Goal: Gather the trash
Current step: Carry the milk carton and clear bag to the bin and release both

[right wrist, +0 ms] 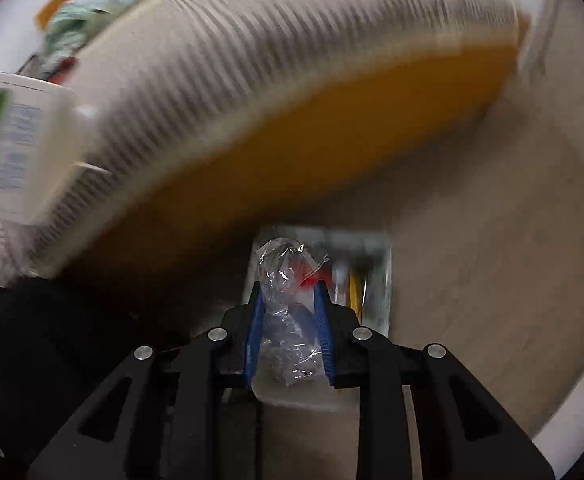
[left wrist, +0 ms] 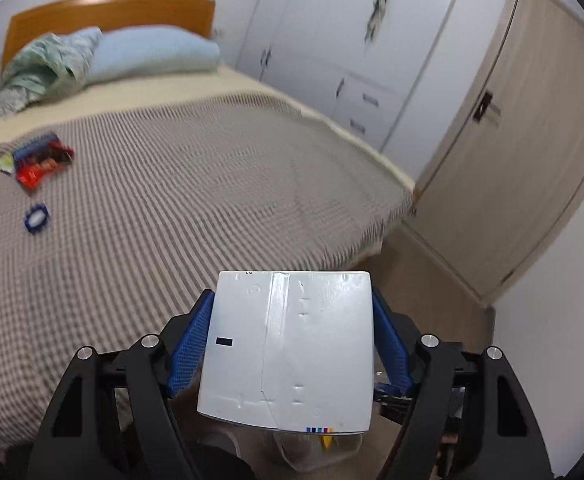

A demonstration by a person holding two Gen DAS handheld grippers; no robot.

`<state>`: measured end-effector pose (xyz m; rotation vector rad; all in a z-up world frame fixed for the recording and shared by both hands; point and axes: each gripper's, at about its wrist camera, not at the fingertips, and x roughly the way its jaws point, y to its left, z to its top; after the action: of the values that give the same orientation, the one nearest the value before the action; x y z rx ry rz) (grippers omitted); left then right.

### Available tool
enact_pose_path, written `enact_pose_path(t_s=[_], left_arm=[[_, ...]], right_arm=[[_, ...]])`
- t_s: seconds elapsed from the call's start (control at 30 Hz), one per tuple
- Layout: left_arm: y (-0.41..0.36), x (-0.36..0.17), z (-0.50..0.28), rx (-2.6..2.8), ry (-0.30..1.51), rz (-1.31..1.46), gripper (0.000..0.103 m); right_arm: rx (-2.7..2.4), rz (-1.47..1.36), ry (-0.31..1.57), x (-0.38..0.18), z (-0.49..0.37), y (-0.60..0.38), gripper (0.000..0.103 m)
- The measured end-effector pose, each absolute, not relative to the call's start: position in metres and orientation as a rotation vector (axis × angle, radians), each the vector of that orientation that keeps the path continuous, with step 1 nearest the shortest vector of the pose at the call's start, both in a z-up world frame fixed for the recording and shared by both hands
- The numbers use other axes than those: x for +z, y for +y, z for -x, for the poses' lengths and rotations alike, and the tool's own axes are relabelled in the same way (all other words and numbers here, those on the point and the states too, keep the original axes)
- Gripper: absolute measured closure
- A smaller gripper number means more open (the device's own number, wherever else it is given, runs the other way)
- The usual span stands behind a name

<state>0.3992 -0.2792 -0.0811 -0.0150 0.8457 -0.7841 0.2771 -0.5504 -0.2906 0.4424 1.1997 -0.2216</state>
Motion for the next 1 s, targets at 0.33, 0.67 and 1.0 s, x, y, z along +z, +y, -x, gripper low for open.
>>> enact_pose_path(t_s=[0.33,0.67,1.0], left_arm=[[-0.323,-0.129,-0.383,-0.762,0.952,-0.112,0.031],[-0.366,-0.17,-0.375,-0.808,1.046,-0.206,0.031],[-0.485,-0.285,-0.341,-1.015,1.261,-0.487,0.031]], right_arm=[[-0.124,-0.741,1.282,-0.409,-0.348,-0.562,0.068],[-0.321,-0.746,1.168,-0.388,-0.303,-0.618,0.045],[-0.543,-0.766,1.118,-0.355,-0.16,-0.665,0.042]])
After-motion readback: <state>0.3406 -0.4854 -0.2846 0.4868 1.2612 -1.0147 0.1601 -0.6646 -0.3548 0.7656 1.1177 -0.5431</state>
